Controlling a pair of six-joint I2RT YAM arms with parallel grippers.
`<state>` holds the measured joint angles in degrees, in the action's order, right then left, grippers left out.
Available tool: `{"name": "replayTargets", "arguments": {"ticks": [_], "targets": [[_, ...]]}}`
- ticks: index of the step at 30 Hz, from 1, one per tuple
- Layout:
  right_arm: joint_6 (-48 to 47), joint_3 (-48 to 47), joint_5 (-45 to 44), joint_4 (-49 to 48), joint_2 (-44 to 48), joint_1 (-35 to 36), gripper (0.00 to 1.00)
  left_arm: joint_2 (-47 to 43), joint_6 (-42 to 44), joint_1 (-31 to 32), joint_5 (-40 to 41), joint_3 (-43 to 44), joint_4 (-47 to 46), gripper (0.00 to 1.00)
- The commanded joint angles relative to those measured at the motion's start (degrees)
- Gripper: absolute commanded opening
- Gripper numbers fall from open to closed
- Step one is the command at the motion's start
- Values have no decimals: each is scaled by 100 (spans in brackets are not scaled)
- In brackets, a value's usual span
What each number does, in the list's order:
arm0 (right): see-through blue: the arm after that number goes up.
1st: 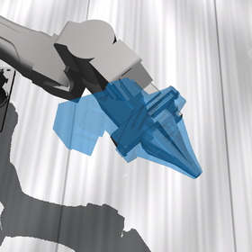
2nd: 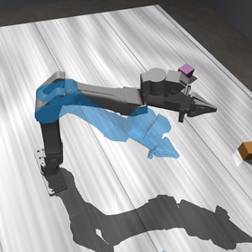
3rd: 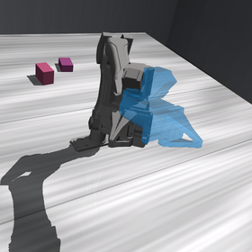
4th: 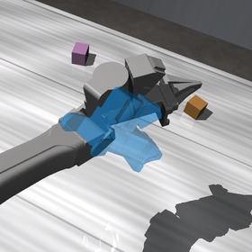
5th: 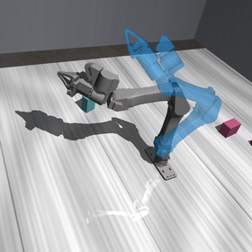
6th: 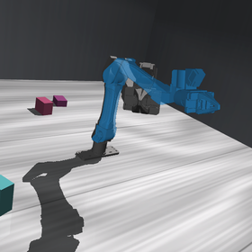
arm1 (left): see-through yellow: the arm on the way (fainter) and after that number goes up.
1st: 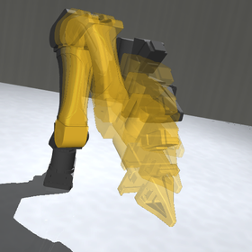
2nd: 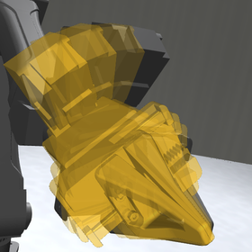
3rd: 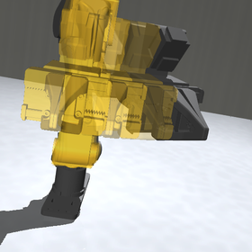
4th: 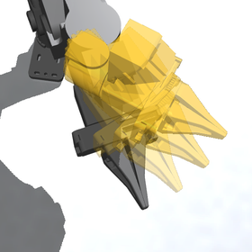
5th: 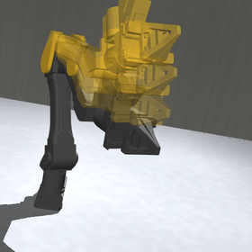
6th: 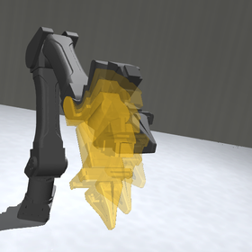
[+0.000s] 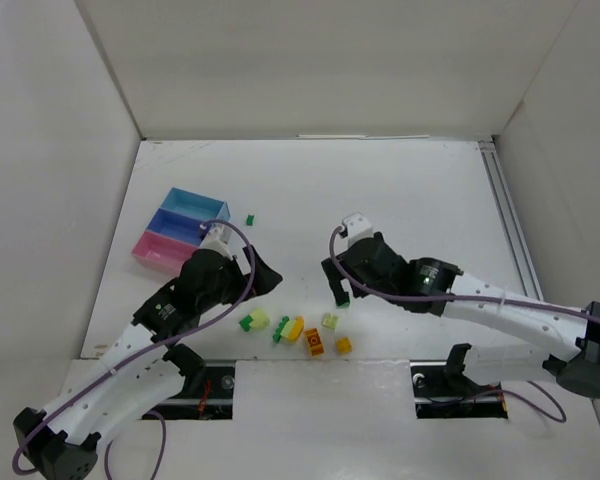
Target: Sort the legos into containers by color
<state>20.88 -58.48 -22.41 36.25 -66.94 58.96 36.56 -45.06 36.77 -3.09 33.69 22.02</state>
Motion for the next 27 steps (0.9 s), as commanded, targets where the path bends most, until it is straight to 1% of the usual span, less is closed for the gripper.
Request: {"name": "replayTargets", "arguments": {"ticks": [1,2,3,5,7,10,13,16,18,21,23,25,26,27], "targets": [[345,-23,-534,110,172,764,100,-70,67,23,124,287,267,100],[424,-23,-484,110,172,923,100,-70,67,23,264,287,320,100],[425,46,-170,41,172,985,100,-139,-11,23,335,339,425,100],[512,99,340,-64,-134,986,100,-192,-73,23,467,401,495,100],[749,231,195,-118,-415,1415,100,-254,-143,23,538,454,557,100],[856,118,123,-118,-819,1907,100,-404,-223,23,783,559,794,100],[944,65,176,-65,-1136,2171,100,-579,-337,23,837,559,857,100],[1049,65,359,-451,-1628,2356,100,-737,-398,23,837,489,857,100],[1224,-137,361,-452,-2049,2532,100,-738,-398,23,837,489,917,100],[1496,-427,45,-242,-2471,2770,95,-738,-398,23,837,489,918,100],[1699,-497,-218,-188,-2587,2770,89,-738,-398,23,837,489,918,100],[1866,-498,-307,-188,-2640,2770,88,-738,-398,23,837,489,918,100],[1867,-498,-307,-275,-2640,2770,85,-738,-398,23,837,489,918,100],[1867,-446,-360,-276,-2640,2770,85,-738,-398,23,837,489,918,100]]}}
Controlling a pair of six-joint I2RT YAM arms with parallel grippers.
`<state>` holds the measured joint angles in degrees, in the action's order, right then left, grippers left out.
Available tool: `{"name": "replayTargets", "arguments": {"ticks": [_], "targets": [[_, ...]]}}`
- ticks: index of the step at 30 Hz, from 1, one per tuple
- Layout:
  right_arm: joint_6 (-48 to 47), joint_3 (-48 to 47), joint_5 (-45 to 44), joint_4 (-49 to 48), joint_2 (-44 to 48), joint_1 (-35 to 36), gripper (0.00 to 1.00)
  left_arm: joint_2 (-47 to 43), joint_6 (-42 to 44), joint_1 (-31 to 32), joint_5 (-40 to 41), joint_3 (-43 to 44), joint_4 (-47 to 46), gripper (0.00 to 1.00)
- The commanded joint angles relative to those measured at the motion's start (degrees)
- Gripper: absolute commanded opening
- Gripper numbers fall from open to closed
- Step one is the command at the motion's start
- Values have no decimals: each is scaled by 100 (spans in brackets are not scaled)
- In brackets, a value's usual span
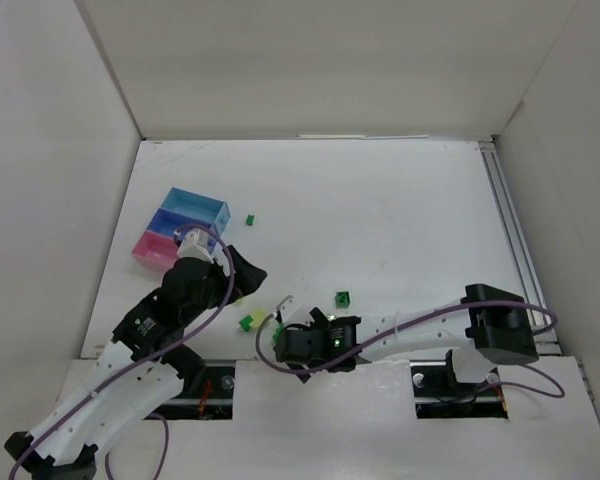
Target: Sort the legos into containers by color
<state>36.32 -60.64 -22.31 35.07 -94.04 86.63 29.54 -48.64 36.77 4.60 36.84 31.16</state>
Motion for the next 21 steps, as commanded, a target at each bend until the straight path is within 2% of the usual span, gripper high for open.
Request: {"name": "replayTargets", "arguments": {"ticks": [1,6,11,18,21], "targets": [[376,-229,-371,-219,70,3,85,-36,-92,23,67,122,4,100],[499,-115,-494,-220,18,3,80,-141,-93,23,15,122,4,100],[552,-10,-494,-273,-97,3,65,-194,-145,23,15,122,57,100],[552,-9,-556,-325,-272,3,59,-194,-146,23,15,122,110,100],[552,-9,-617,-378,-273,-58,51,-142,-146,23,15,122,110,100]]}}
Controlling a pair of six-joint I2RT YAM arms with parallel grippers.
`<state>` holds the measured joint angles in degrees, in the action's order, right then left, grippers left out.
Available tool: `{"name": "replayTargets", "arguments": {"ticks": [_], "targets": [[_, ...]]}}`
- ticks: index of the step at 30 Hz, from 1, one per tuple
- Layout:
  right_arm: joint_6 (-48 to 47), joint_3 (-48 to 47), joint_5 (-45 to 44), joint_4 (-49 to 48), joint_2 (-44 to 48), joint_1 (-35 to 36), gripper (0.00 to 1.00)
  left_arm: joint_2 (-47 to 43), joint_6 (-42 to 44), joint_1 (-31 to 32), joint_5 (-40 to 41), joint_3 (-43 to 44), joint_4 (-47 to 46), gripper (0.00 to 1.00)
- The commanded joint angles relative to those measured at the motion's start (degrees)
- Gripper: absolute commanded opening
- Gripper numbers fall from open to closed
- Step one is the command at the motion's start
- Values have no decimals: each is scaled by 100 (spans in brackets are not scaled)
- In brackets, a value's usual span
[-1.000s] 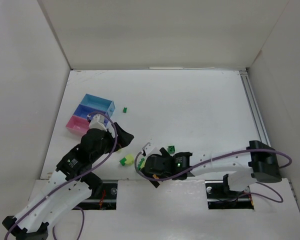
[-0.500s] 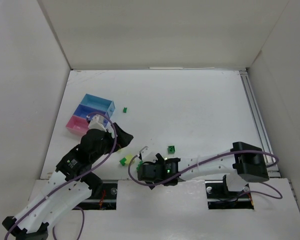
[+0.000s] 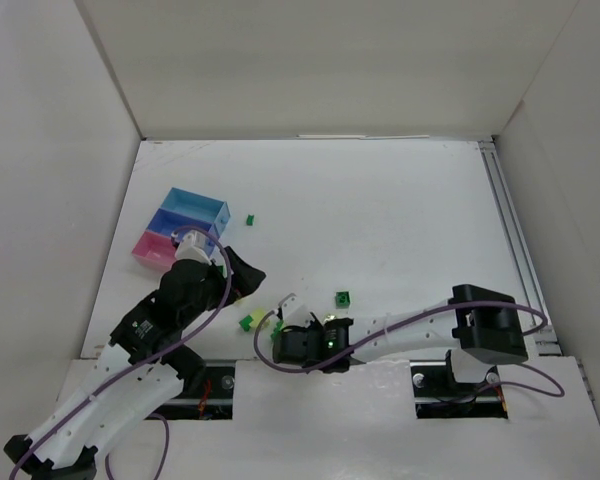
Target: Sort the legos into containers by color
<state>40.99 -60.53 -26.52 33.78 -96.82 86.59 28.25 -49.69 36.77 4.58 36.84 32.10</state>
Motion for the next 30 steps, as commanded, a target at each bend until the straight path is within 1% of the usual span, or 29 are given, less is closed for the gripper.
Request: {"name": "replayTargets", "arguments": {"ticks": [1,2,4,7,8,9,10,12,14,15,18,19,20,21,22,24,25,26,27,29,30], "targets": [[84,-20,-256,-249,5,-54,48,-13,-41,23,17,122,16,100],[84,-98,-257,-171,5,-54,45,-13,-41,23,17,174,68,100],[84,-169,-405,-39,66,-54,44,-13,-41,23,17,174,69,100],[84,-309,-704,313,303,-54,36,40,-41,23,17,174,16,100],[84,-310,-757,374,425,-54,36,40,-41,23,17,174,16,100],[84,-310,-758,427,488,-54,32,92,-41,23,17,174,16,100],[84,-362,-810,523,558,-106,30,154,-41,23,17,174,16,100],[15,-415,-811,647,751,-176,30,207,21,23,17,174,-46,100],[-240,-415,-741,647,874,-247,30,268,135,23,-158,174,-194,100],[-563,-415,-688,647,1014,-334,28,269,135,23,-229,174,-265,100],[-1223,-468,-66,271,1313,-738,25,374,188,23,-335,227,-327,100],[-1782,-390,250,-131,1584,-896,24,374,188,23,-335,227,-275,100],[-2092,-337,1088,-361,1726,-1063,23,374,188,23,-274,297,-222,100],[-2487,-206,1714,-581,1867,-1439,22,374,188,23,-178,376,-169,100],[-3265,-205,2347,-888,2112,-1582,22,374,188,23,-177,377,-116,100],[-3825,-143,3586,-952,2254,-1680,22,374,188,23,-106,438,-63,100],[-4053,-308,3923,-952,2255,-1741,24,374,188,23,-106,490,-63,100],[-4516,-441,4196,-743,2255,-1742,24,313,249,23,-176,491,-142,100],[-4643,-564,4547,-654,2176,-1742,24,260,319,23,-246,491,-142,100],[-5046,-942,4822,-374,2001,-1742,18,260,398,23,-308,543,-247,100],[-5048,-1030,4771,-372,2000,-1742,17,199,451,23,-308,544,-248,100]]}}
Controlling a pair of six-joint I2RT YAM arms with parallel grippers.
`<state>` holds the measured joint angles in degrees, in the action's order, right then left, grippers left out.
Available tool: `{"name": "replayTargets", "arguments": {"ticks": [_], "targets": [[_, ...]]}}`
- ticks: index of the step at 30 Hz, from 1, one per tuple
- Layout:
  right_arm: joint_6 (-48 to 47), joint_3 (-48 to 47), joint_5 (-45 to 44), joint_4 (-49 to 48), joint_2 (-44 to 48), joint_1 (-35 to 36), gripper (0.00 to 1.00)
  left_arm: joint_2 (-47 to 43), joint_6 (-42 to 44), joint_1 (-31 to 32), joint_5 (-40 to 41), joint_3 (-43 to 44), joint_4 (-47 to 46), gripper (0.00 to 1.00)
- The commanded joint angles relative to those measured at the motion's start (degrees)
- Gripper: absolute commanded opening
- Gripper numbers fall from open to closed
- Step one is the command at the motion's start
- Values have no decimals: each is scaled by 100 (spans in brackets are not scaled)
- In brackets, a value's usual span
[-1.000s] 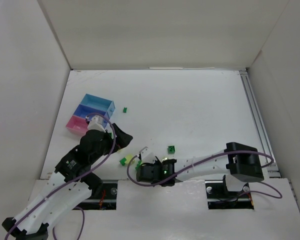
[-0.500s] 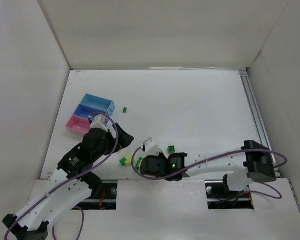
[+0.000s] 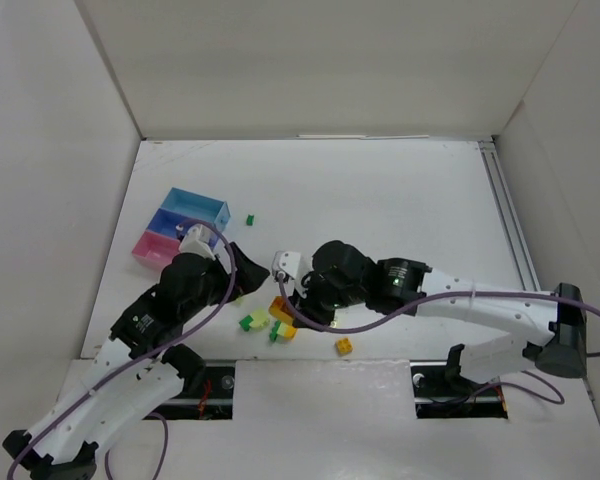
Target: Sort the legos into containers by color
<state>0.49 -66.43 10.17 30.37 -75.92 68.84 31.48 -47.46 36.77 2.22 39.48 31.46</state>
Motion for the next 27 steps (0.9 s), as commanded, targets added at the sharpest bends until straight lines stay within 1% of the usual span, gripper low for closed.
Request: {"name": "replayTargets", "arguments": {"ticks": [1,3,4,6,8,9,10,11,12,14,15,16,17,18,19,20,21,22,23,24,25,26,27], "targets": [[-1051,-493,979,-31,-159,33,15,-125,229,23,-72,279,-184,100],[-1051,-616,646,-196,-230,-28,15,-125,142,23,128,419,25,100],[-1051,-616,531,-198,-230,-89,15,-125,-94,23,486,481,157,100],[-1051,-678,687,-408,-396,-440,15,-125,-289,23,805,744,560,100],[-1104,-731,1107,-523,-484,-713,15,-3,-456,23,1192,946,799,100],[-1104,-783,1109,-576,-537,-931,15,-2,-727,23,1341,1130,1078,100],[-1034,-888,1005,-689,-677,-995,15,-2,-886,23,1491,1210,1212,100],[-955,-985,595,-751,-774,-1056,15,-2,-1027,23,1762,1263,1317,100],[-894,-1247,408,-752,-897,-1135,15,-2,-1141,23,1869,1324,1406,100],[-831,-1590,91,-805,-1362,-1232,15,-2,-1510,23,2167,1325,1634,100],[-831,-1766,90,-805,-1538,-1293,15,-2,-1616,23,2238,1386,1705,100],[-831,-2133,212,-805,-1714,-1416,15,-2,-1721,23,2317,1439,1862,100],[-831,-2328,213,-866,-2081,-1417,15,68,-1801,23,2318,1439,1863,100],[-779,-2539,109,-866,-2276,-1469,15,121,-1802,23,2379,1439,1863,100],[-779,-3037,-6,-866,-2496,-1470,15,121,-1802,23,2380,1439,1863,100],[-779,-3329,-68,-788,-2968,-1470,15,191,-1802,23,2380,1370,1742,100],[-779,-3671,-155,-691,-3242,-1470,15,287,-1697,23,2310,1369,1688,100],[-779,-4075,-156,-569,-3523,-1470,15,340,-1696,23,2309,1369,1688,100],[-779,-4888,-95,-463,-3805,-1470,15,341,-1627,23,2231,1369,1601,100],[-779,-5279,-95,-323,-4338,-1470,15,428,-1626,23,2230,1369,1530,100],[-779,-5623,-34,-321,-4578,-1470,17,481,-1539,23,2178,1369,1529,100],[-779,-6200,-33,-321,-4798,-1470,19,481,-1477,23,2178,1369,1442,100],[-779,-6485,-85,-373,-5227,-1470,20,481,-1476,23,2178,1369,1389,100]]}}
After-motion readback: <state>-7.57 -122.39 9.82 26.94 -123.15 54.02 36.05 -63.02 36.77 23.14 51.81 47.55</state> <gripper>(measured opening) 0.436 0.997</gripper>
